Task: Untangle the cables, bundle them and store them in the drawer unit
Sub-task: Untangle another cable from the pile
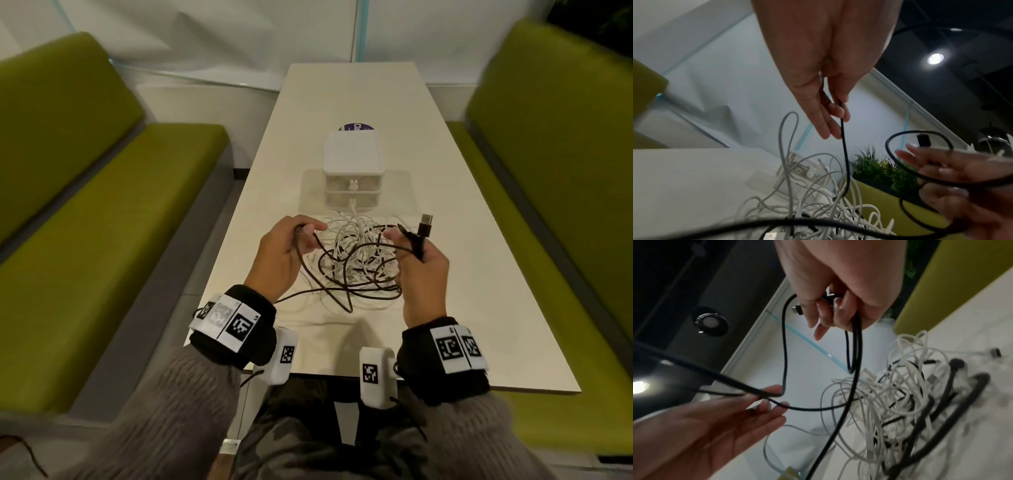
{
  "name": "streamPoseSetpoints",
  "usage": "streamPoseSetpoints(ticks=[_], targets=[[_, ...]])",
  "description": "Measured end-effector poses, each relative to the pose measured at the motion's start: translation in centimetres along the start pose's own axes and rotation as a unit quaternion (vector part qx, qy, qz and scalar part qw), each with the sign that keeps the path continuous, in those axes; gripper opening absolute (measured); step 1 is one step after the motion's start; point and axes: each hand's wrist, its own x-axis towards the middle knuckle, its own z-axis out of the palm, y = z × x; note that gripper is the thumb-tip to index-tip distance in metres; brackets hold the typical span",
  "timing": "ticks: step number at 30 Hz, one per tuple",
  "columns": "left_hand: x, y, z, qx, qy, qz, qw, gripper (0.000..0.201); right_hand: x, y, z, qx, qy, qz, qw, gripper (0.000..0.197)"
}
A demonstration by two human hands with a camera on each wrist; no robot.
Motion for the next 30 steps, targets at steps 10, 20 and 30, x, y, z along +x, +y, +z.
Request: streamPoseSetpoints(ticks=[10,20,30], targets=[[-1.1,1.8,3.2,0.131,-0.113,0.118,0.978,0.012,-2.4,0.6,0.3,-0.123,-0.153,-0.048,0.979,0.036],[-0.8,-1.1,4.0,0.246,-0.133,0.012,0.960,0.024,-2.3,0.1,0.1,-0.106,-0.179,-0.059,0.976,0.031],[-1.0,-3.0,3.1,0.123,-0.040,-0.051,0.990,0.018,2.6,3.7,2.8,-0.390,-0.114,-0.038,0.913,0.031]])
